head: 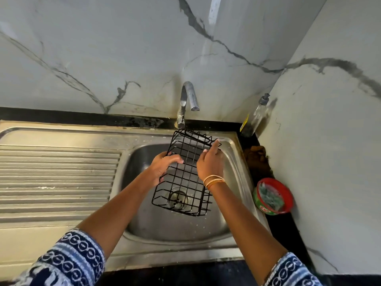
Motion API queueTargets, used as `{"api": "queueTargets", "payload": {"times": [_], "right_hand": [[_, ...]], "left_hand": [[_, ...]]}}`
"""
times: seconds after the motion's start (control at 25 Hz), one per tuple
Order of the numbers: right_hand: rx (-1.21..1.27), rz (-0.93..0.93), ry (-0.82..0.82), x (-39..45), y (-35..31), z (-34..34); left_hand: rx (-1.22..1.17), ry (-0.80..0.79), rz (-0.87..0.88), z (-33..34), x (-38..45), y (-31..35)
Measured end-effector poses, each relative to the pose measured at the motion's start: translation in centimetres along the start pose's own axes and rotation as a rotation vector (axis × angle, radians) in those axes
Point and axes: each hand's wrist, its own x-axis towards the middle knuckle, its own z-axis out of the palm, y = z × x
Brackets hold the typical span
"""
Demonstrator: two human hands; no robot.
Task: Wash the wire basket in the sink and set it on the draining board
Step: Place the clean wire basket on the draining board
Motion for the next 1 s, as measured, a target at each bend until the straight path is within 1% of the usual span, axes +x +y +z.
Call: {"api": "queueTargets", "payload": {"times": [0.12, 0.16, 0.2, 0.24, 0.28, 0.4, 0.44, 0.52, 0.6, 0.64, 0.68, 0.72, 0.8, 0.84, 0.92, 1.0], "right_hand": [[-0.288, -0.199, 0.101, -0.8, 1.1, 0.1], [-0.363, -0.250, 0.102, -1.1, 1.8, 0.0], [-0.383, -0.277, 0.078, -1.6, 2.3, -0.2], [-0.333, -0.272, 0.035, -2.0, 2.6, -0.3], [-0.218, -0.245, 0.001, -2.5, 2.8, -0.5], [0.225, -0.157, -0.009, -3.7, 2.5, -0.9], [0.309, -0.158, 0.005, -4.2, 2.3, -1.1], [0.396, -0.152, 0.029, -5.1, 2.2, -1.8], [0.471, -0.023, 0.029, -5.8, 2.3, -2.7], [0.509, 0.075, 0.003, -5.9, 2.5, -3.0], [0.558, 0.171, -0.068, -6.0, 2.8, -3.3], [0.622, 0.258, -0.189, -6.3, 3.0, -3.6], [0.752, 0.400, -0.482, -7.5, 3.3, -4.0], [0.820, 0.461, -0.559, -8.2, 3.1, -4.4], [0.905, 0.536, -0.539, -9.3, 2.4, -5.3], [0.917, 0.572, -0.489, -9.6, 1.7, -6.1]], "left_hand": [[-0.117, -0.006, -0.025, 0.2, -1.2, 0.1], [-0.141, 0.014, -0.032, 0.1, -1.5, 0.0], [-0.150, 0.026, -0.058, -0.2, -1.5, -0.4], [-0.157, 0.035, -0.082, -0.4, -1.9, -0.6], [-0.159, 0.038, -0.093, -0.6, -2.0, -0.8], [-0.108, 0.017, -0.112, -0.7, -2.6, -0.5], [-0.102, 0.001, -0.107, -0.7, -2.9, -0.4], [-0.081, -0.020, -0.109, -0.9, -3.3, -0.5], [-0.077, -0.013, -0.105, -1.2, -3.9, -0.7], [-0.094, -0.008, -0.113, -1.3, -4.4, -0.6], [-0.113, -0.007, -0.127, -1.5, -4.7, -0.8], [-0.133, 0.001, -0.145, -1.7, -5.1, -1.0], [-0.165, 0.004, -0.160, -1.9, -6.0, -1.1], [-0.179, -0.003, -0.163, -2.0, -6.4, -1.1], [-0.192, -0.007, -0.151, -2.0, -7.6, -1.1], [-0.183, -0.012, -0.088, -2.2, -8.9, -1.2]]}}
